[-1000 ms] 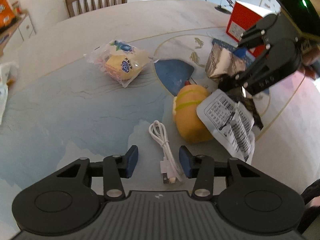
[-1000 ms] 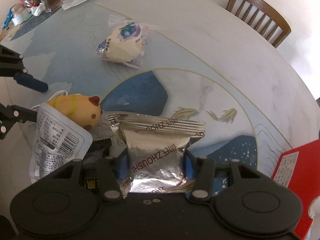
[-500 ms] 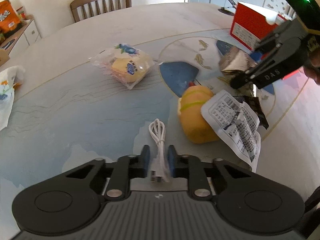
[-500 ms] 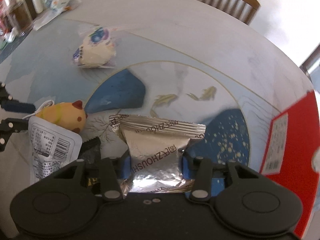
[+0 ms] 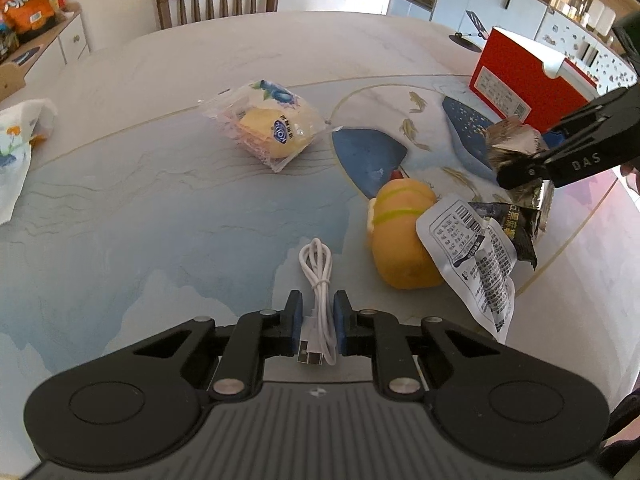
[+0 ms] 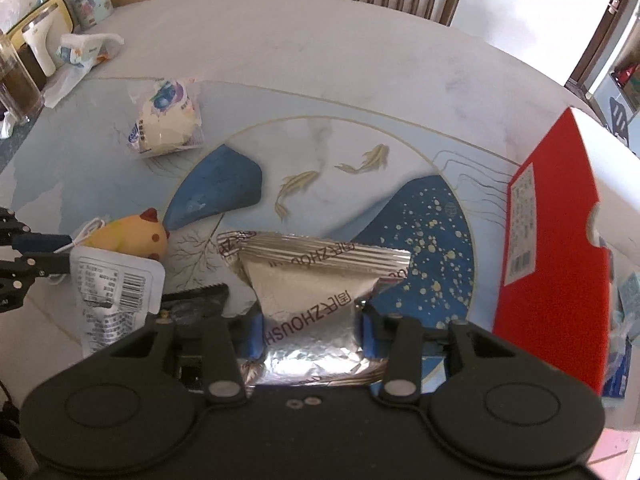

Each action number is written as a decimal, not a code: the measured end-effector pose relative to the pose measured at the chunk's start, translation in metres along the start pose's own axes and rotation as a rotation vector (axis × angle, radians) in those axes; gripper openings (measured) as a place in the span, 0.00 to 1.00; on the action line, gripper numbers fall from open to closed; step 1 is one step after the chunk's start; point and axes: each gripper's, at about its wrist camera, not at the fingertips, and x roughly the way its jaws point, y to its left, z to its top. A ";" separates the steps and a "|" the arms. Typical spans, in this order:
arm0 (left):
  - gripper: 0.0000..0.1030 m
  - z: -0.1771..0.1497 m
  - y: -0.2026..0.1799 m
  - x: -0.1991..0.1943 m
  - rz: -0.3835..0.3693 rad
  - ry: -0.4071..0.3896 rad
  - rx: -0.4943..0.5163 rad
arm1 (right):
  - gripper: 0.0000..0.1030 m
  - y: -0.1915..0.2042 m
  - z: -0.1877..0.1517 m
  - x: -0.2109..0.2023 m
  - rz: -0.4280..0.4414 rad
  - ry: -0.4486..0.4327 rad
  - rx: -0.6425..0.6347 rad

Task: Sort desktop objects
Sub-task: 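Carry the foil packet and USB cable with both tools over the red box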

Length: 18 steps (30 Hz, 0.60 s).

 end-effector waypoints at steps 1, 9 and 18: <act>0.15 -0.001 0.000 -0.001 -0.002 -0.001 -0.006 | 0.41 0.000 -0.001 -0.003 0.001 -0.004 0.006; 0.15 -0.002 0.004 -0.014 -0.006 -0.025 -0.039 | 0.41 0.000 -0.004 -0.024 0.030 -0.029 0.050; 0.15 0.001 0.004 -0.028 -0.016 -0.055 -0.076 | 0.41 -0.003 -0.008 -0.049 0.045 -0.070 0.077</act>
